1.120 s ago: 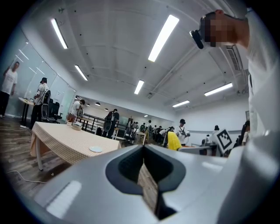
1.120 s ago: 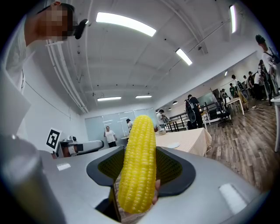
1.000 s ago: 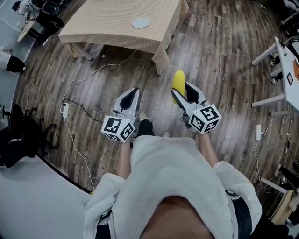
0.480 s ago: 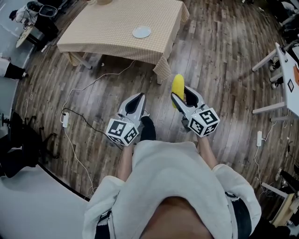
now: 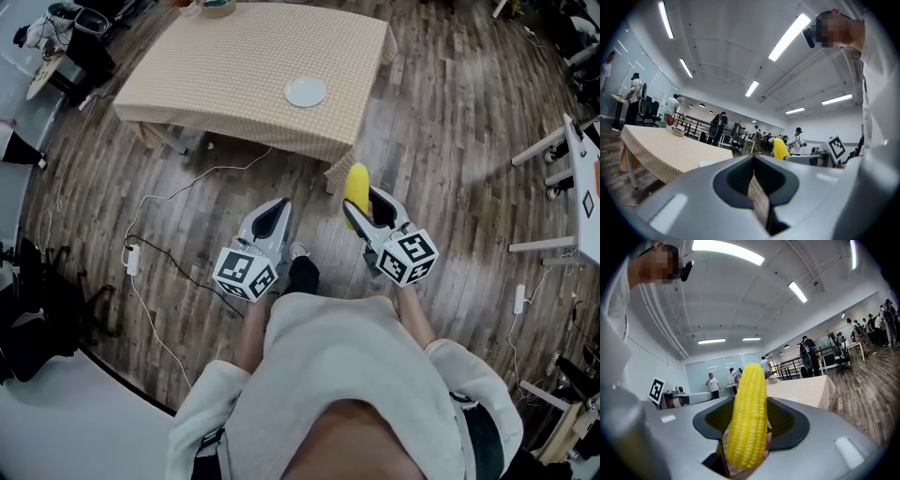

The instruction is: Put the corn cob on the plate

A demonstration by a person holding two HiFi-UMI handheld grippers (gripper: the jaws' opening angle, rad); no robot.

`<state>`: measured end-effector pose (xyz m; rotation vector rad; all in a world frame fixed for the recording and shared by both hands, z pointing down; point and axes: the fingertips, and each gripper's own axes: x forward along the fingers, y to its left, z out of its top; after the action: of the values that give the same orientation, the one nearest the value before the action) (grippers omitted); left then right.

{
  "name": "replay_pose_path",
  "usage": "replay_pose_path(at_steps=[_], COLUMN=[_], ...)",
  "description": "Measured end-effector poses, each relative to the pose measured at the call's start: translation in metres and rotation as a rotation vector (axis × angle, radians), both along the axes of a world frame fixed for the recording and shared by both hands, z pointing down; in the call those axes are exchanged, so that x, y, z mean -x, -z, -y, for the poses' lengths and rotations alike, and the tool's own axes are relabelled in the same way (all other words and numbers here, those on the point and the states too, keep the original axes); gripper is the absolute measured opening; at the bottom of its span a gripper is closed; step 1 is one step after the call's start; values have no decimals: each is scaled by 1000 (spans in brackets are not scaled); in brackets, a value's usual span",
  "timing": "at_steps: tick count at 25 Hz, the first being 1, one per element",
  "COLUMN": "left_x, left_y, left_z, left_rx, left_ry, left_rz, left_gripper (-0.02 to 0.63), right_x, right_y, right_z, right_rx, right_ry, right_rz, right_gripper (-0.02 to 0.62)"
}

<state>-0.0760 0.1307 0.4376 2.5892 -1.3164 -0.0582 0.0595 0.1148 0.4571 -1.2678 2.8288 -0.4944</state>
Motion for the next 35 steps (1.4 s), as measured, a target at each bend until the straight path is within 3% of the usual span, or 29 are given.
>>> replay_pose_path(at_steps=[10,15,25,35], left_x=[71,86,72,55], left_y=[21,24,9,5], left_z=[101,132,164,232], left_rx=[-23,-24,6,14], left_ry=[-12,-36,-82,-20], left_rz=[-23,-21,-34,-3], left_gripper=[8,8,8,8], right_x=[66,81,73,57], right_y=[22,27,10,1], right_z=[104,131,155,233], right_rx=[-14,-28,7,13], right_ry=[-30,-55,-98,-39], right_rz=[11,0,8,41], right_gripper=[227,227,227,227])
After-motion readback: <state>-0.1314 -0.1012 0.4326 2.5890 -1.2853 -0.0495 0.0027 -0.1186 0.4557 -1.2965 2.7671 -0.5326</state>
